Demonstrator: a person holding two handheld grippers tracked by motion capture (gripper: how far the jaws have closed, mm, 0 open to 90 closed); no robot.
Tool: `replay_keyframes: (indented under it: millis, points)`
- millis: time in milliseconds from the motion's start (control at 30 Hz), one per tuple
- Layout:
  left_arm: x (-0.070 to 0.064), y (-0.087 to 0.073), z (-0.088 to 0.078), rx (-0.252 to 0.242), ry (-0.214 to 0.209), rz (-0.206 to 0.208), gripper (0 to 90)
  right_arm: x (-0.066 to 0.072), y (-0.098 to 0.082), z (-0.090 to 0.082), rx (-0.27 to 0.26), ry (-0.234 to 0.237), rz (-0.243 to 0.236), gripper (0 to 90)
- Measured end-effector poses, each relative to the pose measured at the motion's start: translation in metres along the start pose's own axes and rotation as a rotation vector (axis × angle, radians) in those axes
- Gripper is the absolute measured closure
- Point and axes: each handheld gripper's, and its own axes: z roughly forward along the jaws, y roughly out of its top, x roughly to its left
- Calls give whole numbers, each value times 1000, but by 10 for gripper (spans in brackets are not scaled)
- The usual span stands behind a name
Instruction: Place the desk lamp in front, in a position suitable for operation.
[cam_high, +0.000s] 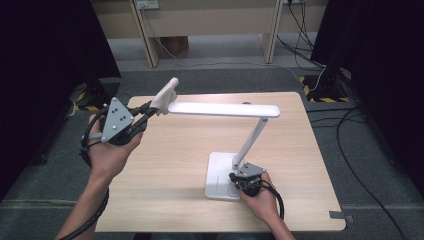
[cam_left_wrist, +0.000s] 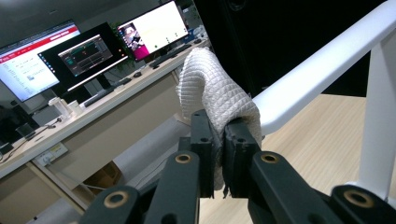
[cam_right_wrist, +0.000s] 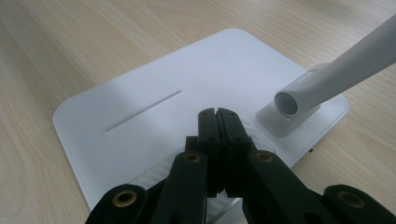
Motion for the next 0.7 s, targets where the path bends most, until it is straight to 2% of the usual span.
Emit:
replay_keyframes:
  millis: [167, 367, 467, 700]
  points:
    - [-2, 7, 2, 4, -3, 41, 837, 0, 0, -1, 0, 0, 4, 892]
    - [6, 5, -4, 7, 22, 38, 840, 1, 0, 0, 2, 2, 10, 893]
    - [7, 7, -5, 1, 16, 37, 841, 1, 0, 0, 3, 2, 15, 892]
    - [-4, 15, 9, 4, -53, 60, 840, 1, 0, 0, 2, 1, 9, 893]
